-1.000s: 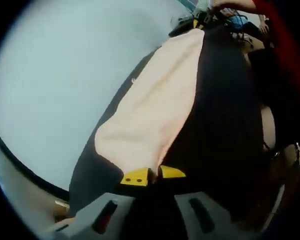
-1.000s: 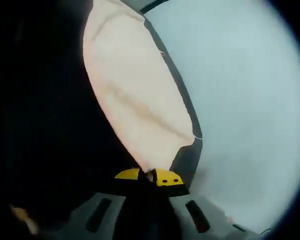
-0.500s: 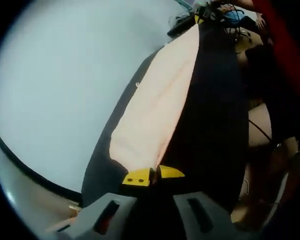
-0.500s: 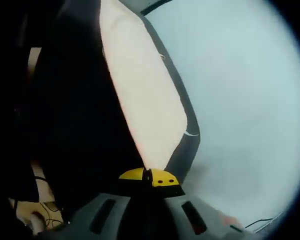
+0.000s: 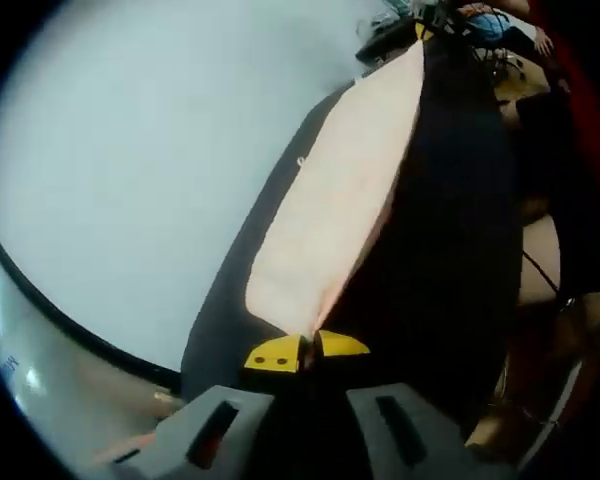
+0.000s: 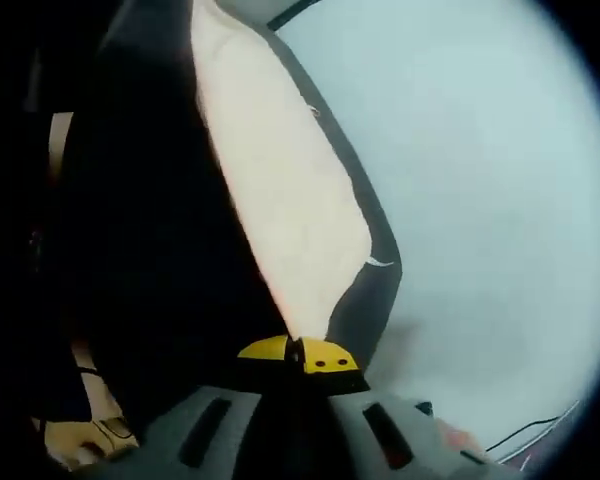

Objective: Fold the towel on the table until its edges align and the towel forms a compact rectangular stack.

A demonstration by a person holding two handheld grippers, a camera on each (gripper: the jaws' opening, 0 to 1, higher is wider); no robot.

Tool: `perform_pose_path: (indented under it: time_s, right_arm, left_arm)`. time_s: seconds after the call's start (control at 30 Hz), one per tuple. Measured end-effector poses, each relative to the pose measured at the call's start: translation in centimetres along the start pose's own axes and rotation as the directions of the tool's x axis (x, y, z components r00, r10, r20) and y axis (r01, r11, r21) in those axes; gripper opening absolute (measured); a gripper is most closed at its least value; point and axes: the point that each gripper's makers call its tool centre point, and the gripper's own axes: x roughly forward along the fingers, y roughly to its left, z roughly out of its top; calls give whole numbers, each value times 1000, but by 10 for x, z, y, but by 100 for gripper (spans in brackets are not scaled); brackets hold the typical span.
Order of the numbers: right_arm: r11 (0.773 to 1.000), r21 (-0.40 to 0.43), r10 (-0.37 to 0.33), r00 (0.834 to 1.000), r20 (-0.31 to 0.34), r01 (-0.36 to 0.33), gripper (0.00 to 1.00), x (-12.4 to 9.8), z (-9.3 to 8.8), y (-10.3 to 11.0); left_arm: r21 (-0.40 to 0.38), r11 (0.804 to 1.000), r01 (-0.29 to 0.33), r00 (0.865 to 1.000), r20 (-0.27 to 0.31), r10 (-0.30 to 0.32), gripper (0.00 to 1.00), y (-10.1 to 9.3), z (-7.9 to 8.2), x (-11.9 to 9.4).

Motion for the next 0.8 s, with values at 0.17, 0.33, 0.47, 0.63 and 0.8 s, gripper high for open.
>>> perform_pose_path:
  time_s: [0.17, 0.33, 0.47, 0.63, 0.8]
  right_arm:
    - [997, 31, -77, 997, 8, 76, 0, 11, 11, -37]
    - [988, 94, -117, 993, -24, 119, 0, 38, 14, -64]
    - [990, 95, -104, 993, -55, 109, 0, 68, 21, -73]
    - [991, 115, -62, 996, -67, 69, 0, 106, 29, -89]
    - [991, 128, -33, 997, -66, 41, 0, 134, 39, -93]
  left_arm:
    - [-17, 999, -35, 999, -25, 35, 1, 21, 7, 8]
    - [24, 999, -36, 999, -36, 37, 1, 42, 14, 26]
    - [45, 999, -25, 998, -61, 27, 1, 57, 16, 42]
    - [-22, 1000, 16, 998, -61, -17, 1, 73, 12, 65]
    - [-85, 996, 4, 998, -68, -10, 0, 96, 6, 94]
